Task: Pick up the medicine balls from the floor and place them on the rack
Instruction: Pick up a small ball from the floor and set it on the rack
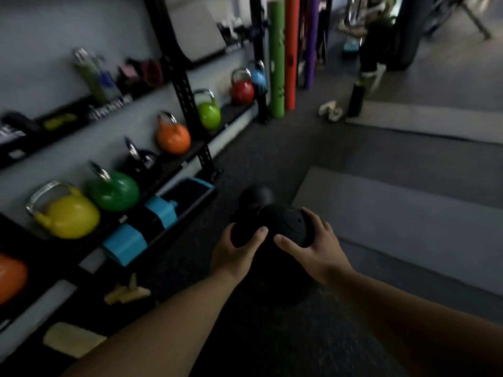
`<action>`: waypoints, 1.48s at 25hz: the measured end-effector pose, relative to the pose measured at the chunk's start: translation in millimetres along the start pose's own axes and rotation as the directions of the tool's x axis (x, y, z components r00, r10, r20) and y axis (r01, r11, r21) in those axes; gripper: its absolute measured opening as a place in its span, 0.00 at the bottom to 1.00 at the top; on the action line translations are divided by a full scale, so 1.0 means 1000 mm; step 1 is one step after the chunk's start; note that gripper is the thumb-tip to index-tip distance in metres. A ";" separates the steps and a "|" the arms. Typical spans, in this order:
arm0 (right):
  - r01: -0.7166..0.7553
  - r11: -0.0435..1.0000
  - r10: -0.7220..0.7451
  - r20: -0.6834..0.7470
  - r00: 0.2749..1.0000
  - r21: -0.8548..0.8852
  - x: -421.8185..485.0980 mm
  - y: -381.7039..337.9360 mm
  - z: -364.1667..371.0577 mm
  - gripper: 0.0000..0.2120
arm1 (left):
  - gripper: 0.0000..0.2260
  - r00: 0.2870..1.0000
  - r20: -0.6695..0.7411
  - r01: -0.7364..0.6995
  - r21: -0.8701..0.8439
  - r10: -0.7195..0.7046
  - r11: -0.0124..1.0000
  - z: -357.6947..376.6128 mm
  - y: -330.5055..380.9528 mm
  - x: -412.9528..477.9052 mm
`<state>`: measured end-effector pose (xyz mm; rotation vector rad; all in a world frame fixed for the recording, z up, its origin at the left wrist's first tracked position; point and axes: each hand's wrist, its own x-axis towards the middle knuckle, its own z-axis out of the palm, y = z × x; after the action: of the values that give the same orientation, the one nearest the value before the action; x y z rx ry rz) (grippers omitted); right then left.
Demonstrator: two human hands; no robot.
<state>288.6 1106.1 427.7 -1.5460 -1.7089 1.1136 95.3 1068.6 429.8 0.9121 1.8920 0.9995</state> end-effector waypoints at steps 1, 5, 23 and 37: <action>0.042 0.999 -0.042 -0.010 0.999 0.000 0.010 -0.047 -0.010 0.59 | 0.42 0.999 -0.023 -0.031 0.002 0.031 1.000 -0.028 0.040 0.002; 0.228 0.973 -0.225 -0.065 0.972 0.037 0.048 -0.234 -0.043 0.59 | 0.52 0.957 -0.177 -0.230 0.023 0.231 0.973 -0.147 0.197 0.001; 0.721 0.620 -0.760 0.010 0.650 0.308 0.260 -0.689 -0.021 0.49 | 0.41 0.576 -0.697 -0.441 0.175 0.427 0.880 -0.440 0.517 0.084; 0.748 0.516 -0.830 0.030 0.556 0.417 0.521 -0.866 0.154 0.53 | 0.33 0.463 -0.755 -0.431 0.265 0.464 0.863 -0.622 0.585 0.355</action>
<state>-363.0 1600.5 1041.9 -0.2640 -1.8947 1.0052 -469.4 1432.7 1065.2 1.1255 2.4566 1.9822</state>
